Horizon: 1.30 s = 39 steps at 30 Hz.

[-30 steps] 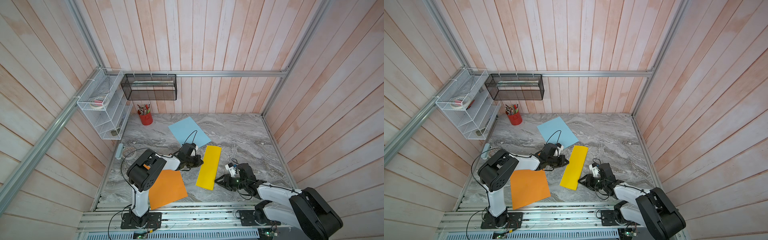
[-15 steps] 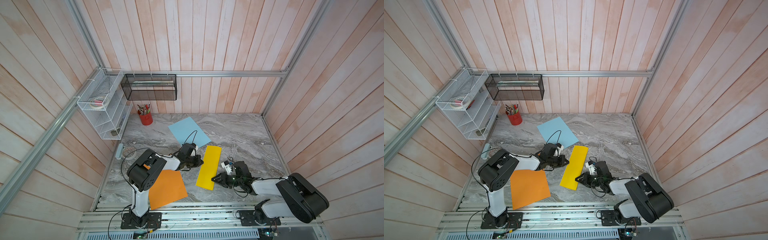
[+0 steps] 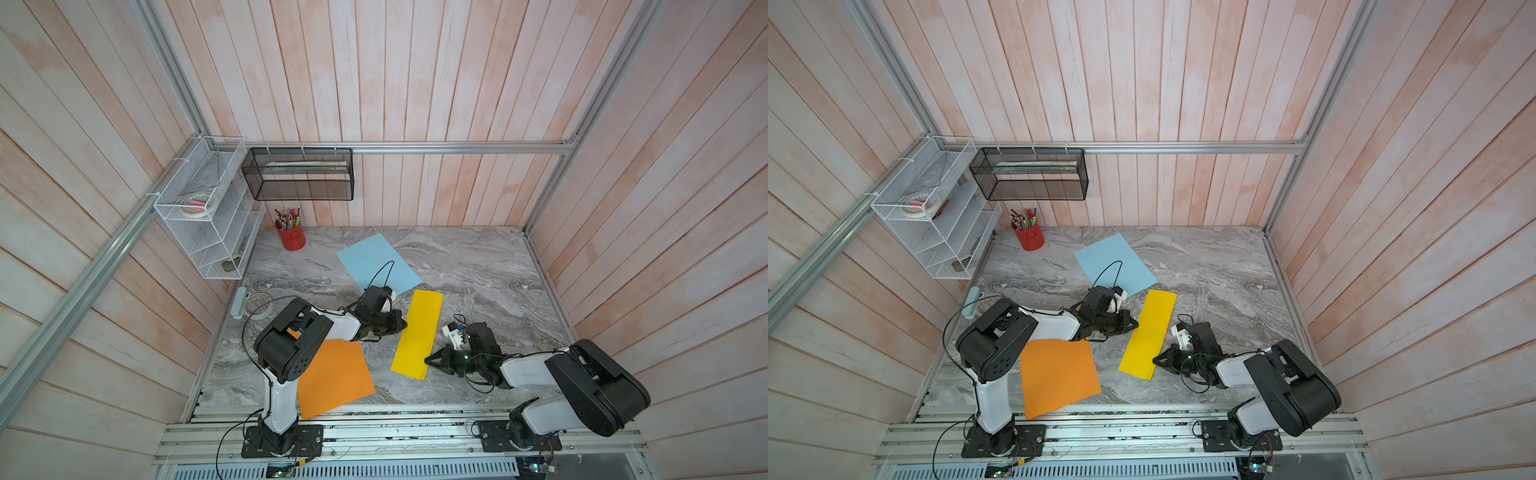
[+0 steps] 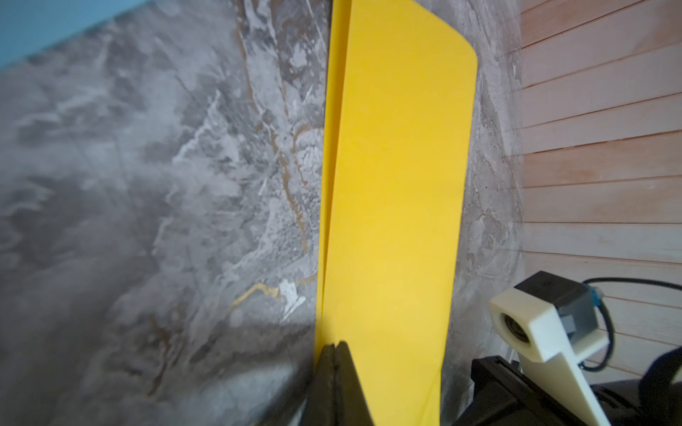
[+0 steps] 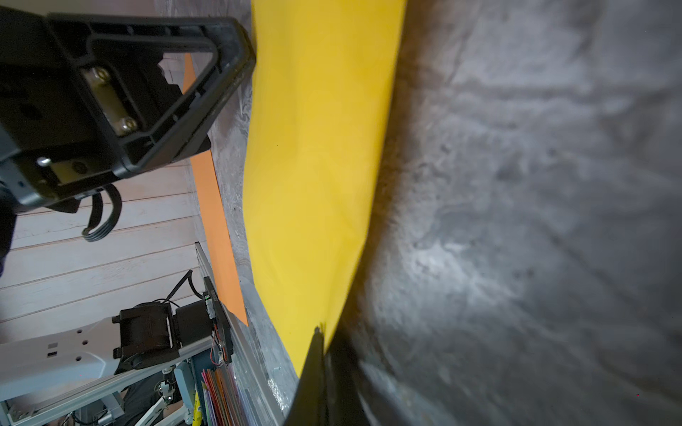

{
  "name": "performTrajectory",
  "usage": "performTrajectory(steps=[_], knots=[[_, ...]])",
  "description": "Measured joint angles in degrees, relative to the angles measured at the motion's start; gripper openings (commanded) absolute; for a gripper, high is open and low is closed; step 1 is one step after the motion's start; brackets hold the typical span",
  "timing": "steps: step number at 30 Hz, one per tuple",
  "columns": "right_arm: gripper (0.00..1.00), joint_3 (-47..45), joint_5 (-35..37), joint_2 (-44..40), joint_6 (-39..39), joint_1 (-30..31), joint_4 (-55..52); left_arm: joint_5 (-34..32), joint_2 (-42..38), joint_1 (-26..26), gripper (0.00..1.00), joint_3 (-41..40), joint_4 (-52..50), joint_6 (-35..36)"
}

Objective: Fold the rectangular paper in half along the long edge
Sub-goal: Fold the paper at the center of the board.

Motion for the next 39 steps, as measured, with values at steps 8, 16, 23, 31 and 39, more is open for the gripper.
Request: performTrajectory(steps=[8, 16, 23, 31, 39], knots=[[0.21, 2.3, 0.9, 0.2, -0.7, -1.0, 0.0, 0.4, 0.2, 0.1, 0.0, 0.0, 0.5, 0.0], [0.0, 5.0, 1.4, 3.0, -2.5, -2.3, -0.9, 0.0, -0.1, 0.1, 0.0, 0.0, 0.2, 0.0], [0.0, 5.5, 0.9, 4.4, -3.5, -2.3, -1.2, -2.3, -3.8, 1.7, 0.05, -0.3, -4.3, 0.3], [0.0, 6.9, -0.8, 5.9, -5.6, -2.4, -2.6, -2.1, -13.8, 2.9, 0.04, -0.4, -2.7, 0.1], [0.04, 8.4, -2.0, 7.4, -6.6, -2.4, -3.5, -2.7, -7.8, -3.8, 0.0, 1.6, -4.4, 0.6]])
